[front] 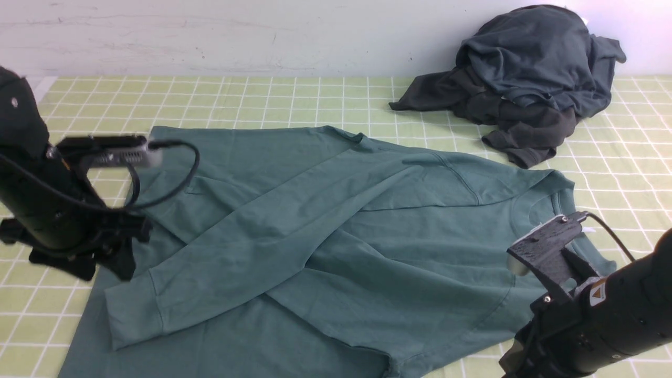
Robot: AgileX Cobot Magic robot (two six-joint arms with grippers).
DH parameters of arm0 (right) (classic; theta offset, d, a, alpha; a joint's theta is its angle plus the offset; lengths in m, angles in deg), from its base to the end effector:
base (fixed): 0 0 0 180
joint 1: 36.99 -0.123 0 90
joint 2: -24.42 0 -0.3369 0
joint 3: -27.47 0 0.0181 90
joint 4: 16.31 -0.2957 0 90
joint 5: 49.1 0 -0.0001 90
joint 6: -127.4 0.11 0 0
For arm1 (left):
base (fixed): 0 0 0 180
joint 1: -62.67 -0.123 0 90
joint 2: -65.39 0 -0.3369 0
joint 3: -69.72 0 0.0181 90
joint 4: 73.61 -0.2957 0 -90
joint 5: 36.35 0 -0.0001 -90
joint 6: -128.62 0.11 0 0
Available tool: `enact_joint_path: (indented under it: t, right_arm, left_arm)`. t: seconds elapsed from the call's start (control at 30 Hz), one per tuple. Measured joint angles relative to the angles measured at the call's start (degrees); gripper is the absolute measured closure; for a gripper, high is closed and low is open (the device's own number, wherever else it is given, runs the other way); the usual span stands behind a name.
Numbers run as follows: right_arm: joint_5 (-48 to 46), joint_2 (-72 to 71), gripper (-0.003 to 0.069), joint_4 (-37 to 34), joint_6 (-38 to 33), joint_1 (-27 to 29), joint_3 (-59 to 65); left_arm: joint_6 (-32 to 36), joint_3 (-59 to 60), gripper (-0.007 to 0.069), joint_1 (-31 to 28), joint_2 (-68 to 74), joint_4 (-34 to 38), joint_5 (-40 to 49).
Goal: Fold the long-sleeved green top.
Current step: Use both arms simultaneously to clamp the lower edge of the clothing fabric
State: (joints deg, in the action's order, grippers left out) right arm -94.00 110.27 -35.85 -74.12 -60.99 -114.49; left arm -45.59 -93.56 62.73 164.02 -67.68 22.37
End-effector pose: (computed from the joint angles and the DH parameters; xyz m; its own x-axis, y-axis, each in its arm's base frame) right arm 0.2223 0.1274 0.2050 -0.8258 -0.5049 -0.2512 -0.5545 0.8079 0.1994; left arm 0.3370 -0.0101 0.2369 -0.9928 0.0480 -0.1097 0.0573 0.9949 -0.0827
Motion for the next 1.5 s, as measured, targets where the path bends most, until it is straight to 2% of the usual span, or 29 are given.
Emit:
enact_joint_path:
  t: [0.17, 0.27, 0.33, 0.37, 0.43, 0.47, 0.67, 0.8, 0.87, 0.9, 1.07, 1.13, 1.23, 1.47, 1.5]
  right_arm:
    - [-2.58, 0.0, 0.0673, 0.01, -1.78, 0.0, 0.0]
    - [-3.36, -0.08, 0.0673, -0.66, -2.55, 0.0, 0.0]
    - [-3.99, -0.48, 0.0673, -1.29, -2.55, 0.0, 0.0]
    - [-4.1, -0.62, 0.0673, -1.5, -2.55, 0.0, 0.0]
    - [-4.63, -1.73, 0.0673, -1.93, -2.76, 0.0, 0.0]
    - [-4.63, -2.23, 0.0673, -2.07, -2.76, 0.0, 0.0]
    - [-4.63, -6.02, 0.0673, -2.52, -3.61, 0.0, 0.0]
    - [-4.63, -7.48, 0.0673, -2.57, -3.8, 0.0, 0.0]
    - [-4.63, -8.29, 0.0673, -2.57, -3.81, 0.0, 0.0]
    - [-4.58, -8.72, 0.0673, -2.57, -3.81, 0.0, 0.0]
    - [-4.47, -9.02, 0.0673, -2.75, -3.88, 0.0, 0.0]
    - [-4.45, -9.21, 0.0673, -2.69, -4.06, 0.0, 0.0]
    - [-4.4, -9.77, 0.0673, -2.75, -4.25, 0.0, 0.0]
    - [0.81, -15.03, 0.0673, -7.39, -14.61, 0.0, 0.0]
    - [1.31, -15.24, 0.0673, -7.64, -15.25, 0.0, 0.0]
  left_arm:
    - [1.13, 8.01, 0.0258, 6.02, -5.43, -5.48, 0.08]
    - [8.0, 13.31, 0.0258, 12.78, -10.35, -11.71, -0.29]
    - [15.78, 15.6, 0.0258, 16.12, -11.86, -15.71, 0.07]
    - [16.65, 15.82, 0.0258, 16.39, -11.95, -15.71, 0.16]
    - [25.52, 18.36, 0.0258, 18.39, -11.92, -19.18, 0.91]
    - [27.78, 19.32, 0.0258, 18.54, -11.45, -19.9, 0.84]
    - [32.14, 23.18, 0.0258, 18.78, -6.42, -20.56, -2.28]
    - [32.32, 24.92, 0.0265, 18.78, -5.03, -22.47, -6.89]
    - [32.32, 25.82, 0.0292, 18.78, -4.88, -24.41, -10.57]
    - [32.32, 27.14, 0.0337, 18.78, -4.77, -25.95, -13.85]
    - [32.7, 29.0, 0.0466, 19.01, -4.95, -26.34, -14.78]
    - [32.47, 29.3, 0.0562, 19.2, -5.94, -26.97, -14.87]
    - [30.48, 28.76, 0.0608, 19.2, -7.02, -28.5, -13.66]
    - [10.2, 20.27, 0.0619, 19.2, -14.17, -28.94, -7.33]
    - [9.1, 20.09, 0.0619, 19.2, -14.29, -28.85, -7.09]
